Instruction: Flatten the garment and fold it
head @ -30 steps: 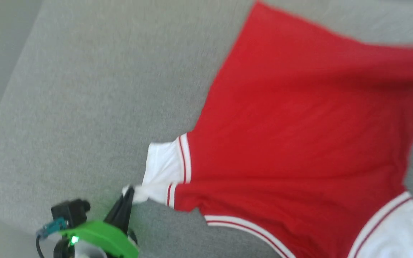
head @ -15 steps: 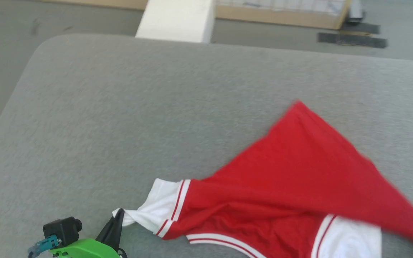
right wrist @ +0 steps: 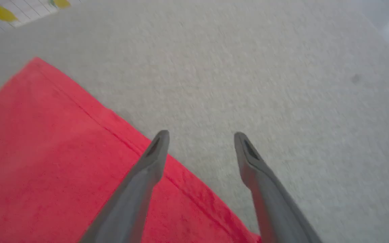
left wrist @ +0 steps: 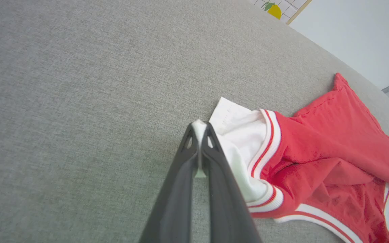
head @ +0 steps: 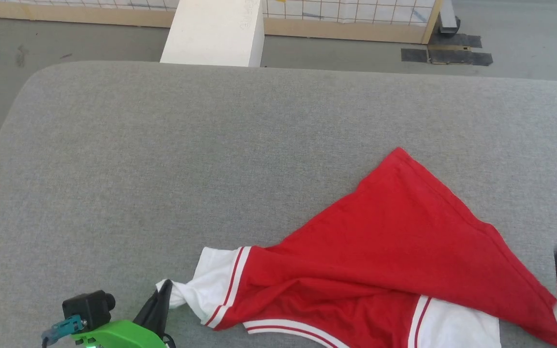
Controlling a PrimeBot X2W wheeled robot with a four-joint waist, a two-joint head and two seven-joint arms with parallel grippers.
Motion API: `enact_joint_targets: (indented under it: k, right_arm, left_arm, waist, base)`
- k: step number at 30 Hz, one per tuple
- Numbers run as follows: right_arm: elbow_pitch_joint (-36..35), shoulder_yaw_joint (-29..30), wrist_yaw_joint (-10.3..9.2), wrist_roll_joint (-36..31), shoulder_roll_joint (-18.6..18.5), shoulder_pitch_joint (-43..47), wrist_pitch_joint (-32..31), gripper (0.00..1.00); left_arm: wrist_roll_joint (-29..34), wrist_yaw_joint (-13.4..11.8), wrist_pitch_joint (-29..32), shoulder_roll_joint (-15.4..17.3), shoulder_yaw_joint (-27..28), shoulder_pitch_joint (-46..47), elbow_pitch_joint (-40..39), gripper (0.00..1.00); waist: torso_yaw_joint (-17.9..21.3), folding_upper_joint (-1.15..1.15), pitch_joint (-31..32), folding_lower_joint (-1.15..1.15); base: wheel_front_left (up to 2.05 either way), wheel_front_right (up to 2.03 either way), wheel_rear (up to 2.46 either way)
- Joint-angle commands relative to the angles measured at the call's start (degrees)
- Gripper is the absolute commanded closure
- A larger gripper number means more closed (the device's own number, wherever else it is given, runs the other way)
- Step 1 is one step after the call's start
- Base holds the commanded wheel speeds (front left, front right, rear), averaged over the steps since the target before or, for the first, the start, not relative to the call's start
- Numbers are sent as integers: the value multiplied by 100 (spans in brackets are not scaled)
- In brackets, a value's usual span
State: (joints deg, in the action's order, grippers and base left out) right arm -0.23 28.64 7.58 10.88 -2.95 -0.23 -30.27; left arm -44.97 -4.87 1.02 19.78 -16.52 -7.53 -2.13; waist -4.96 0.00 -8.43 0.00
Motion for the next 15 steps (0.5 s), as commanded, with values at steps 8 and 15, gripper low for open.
enact_joint_targets:
  k: [8, 15]
  right_arm:
    - [136, -1558, -9, -255, -247, -1225, 1816, 0]
    - [1574, -2613, -9, -238, -707, -2396, 1804, 0]
  left_arm:
    - [16, 4, 17, -7, -64, 233, 30, 100]
    - [58, 72, 10, -76, -176, 466, 117, 100]
  waist:
    - [-142, 0, -220, 0]
    - [-397, 0, -506, 0]
  base:
    - [0, 0, 0]
    - [0, 0, 0]
